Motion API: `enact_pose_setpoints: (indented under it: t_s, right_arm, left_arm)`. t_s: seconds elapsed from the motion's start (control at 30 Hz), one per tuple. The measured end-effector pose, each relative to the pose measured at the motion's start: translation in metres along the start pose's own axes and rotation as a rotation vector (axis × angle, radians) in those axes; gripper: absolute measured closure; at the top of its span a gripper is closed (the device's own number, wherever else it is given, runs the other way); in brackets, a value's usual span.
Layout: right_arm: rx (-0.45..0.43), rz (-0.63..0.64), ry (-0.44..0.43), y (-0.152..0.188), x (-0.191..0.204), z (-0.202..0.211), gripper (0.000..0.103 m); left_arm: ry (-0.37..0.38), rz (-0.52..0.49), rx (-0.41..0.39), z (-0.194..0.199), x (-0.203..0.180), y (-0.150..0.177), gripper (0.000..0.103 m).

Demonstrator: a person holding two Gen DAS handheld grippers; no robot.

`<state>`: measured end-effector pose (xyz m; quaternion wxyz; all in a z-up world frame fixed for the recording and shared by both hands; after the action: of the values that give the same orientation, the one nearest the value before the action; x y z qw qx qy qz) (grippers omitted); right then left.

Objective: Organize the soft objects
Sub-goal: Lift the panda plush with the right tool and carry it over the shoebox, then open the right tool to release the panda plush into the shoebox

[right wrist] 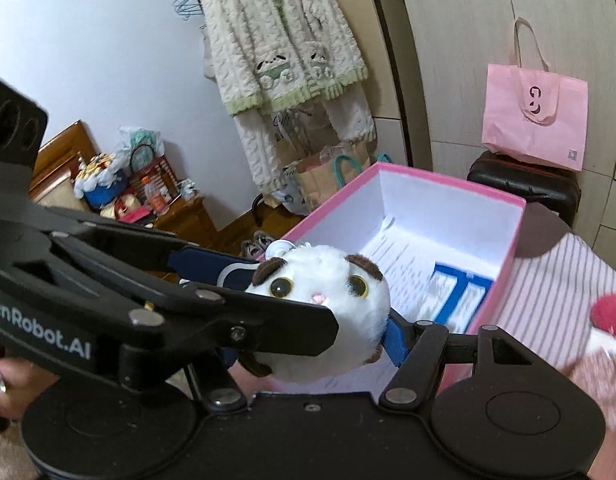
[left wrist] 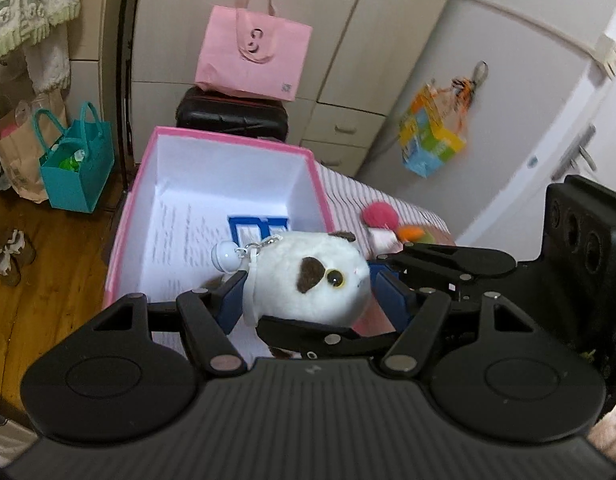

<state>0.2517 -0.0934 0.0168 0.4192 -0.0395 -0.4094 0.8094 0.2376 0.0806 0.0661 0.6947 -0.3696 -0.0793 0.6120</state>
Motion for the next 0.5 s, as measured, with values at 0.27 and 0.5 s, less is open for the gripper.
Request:
enact_pose_setpoints:
  t_s: [0.27,0.5]
  right_arm:
    - [0.054,0.026,0.005,-0.036,-0.03,-0.061,0.032]
    - [0.126,0.092,0.032,-0.053,-0.048,-0.095,0.031]
  left_arm:
    - [-0.012,0.071,0.002,-0.049,0.045,-0.028,0.037]
    - [0.003,0.113,0.024,-0.078,0.068,-0.041,0.04]
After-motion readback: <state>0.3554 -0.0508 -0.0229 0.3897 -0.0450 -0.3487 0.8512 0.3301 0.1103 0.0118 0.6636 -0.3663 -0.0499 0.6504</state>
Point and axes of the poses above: each gripper's, at about its wrist camera, not at the fingertips, and z roughly against the way its jaws point, x to its left, y to its underside, the point moved 1 cm from there along -z, roughly the way its jaws point, and after that the axes turned 5 degrees about x, right-handed, at the moved point
